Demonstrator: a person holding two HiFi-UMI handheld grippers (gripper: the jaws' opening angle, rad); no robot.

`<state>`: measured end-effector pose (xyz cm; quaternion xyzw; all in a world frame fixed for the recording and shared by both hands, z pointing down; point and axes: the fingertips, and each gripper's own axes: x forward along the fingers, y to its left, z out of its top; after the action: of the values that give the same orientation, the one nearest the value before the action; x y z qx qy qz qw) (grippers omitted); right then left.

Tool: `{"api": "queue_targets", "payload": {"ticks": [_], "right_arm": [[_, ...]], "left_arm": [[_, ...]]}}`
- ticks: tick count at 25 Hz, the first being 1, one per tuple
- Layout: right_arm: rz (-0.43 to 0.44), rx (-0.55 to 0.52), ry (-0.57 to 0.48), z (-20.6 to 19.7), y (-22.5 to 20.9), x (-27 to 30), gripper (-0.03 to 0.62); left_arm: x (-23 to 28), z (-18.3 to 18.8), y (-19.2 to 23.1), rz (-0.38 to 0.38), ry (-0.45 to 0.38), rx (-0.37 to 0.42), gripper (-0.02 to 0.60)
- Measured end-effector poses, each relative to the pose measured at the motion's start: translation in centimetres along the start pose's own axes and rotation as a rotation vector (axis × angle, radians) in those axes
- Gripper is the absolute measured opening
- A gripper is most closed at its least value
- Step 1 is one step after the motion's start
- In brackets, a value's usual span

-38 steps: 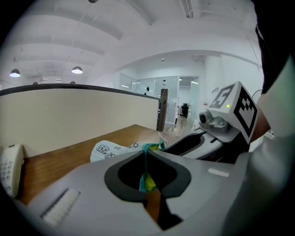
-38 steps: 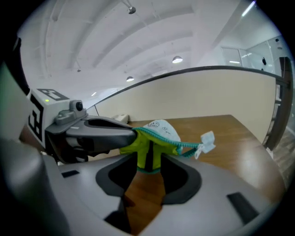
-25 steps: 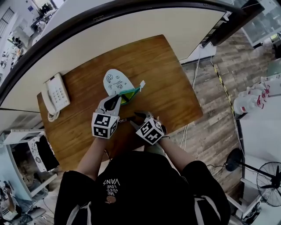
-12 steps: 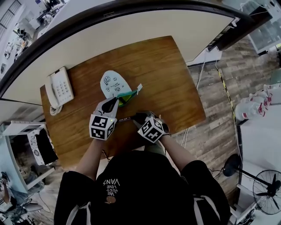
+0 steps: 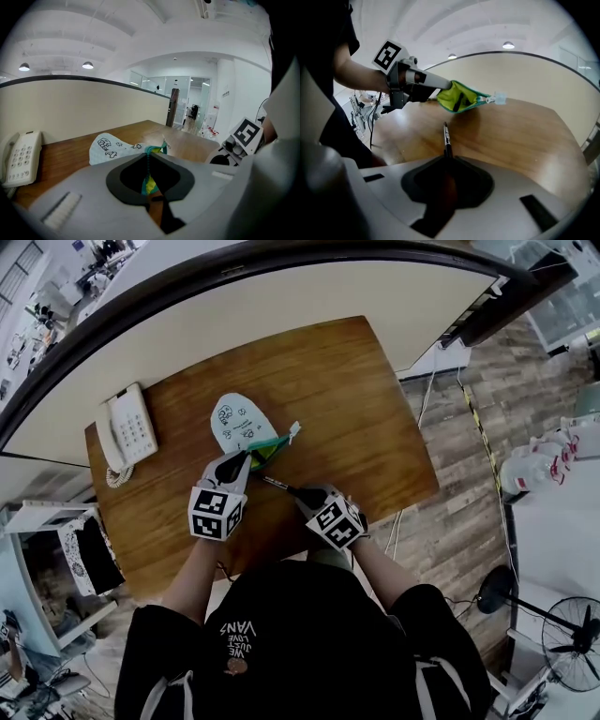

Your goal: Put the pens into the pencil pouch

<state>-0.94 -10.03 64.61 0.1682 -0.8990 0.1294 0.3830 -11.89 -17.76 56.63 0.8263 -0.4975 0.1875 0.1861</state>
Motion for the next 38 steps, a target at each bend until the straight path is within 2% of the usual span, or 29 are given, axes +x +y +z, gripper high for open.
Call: {"api": "queue_targets", "payload": {"ticks": [7,12,24,33,38], "right_arm": [[-0.084,0.193,-0.083,-0.4,-0.5,-3.6,0.066],[-0.121,0.255,-0.130,0.2,-1.4,-5.4,0.066],[-0.161,0.241,-0.188,1.8,-2.8,-8.7,0.066],[-0.134,0.164,-0.169,4.6,-4.4,-5.0,0.066],[-0.140,0.122,-0.196,7.1,-5.6,-2.9,0.066]], "left_arm": [[0.5,-0.3,-0.9,-0.035,0.005,0.001,0.028],[1.2,-0.5,-2.1,-0.056,0.005,-0.008,0.028],[1.8,-0.1,-3.6,-0.084,-0.004,-0.024,0.028],[1.5,0.0,-7.7,-0.156,-0.008,-0.039,0.028],[1.4,0.3,-8.7,-0.184,-0.024,-0.082,0.028]]}}
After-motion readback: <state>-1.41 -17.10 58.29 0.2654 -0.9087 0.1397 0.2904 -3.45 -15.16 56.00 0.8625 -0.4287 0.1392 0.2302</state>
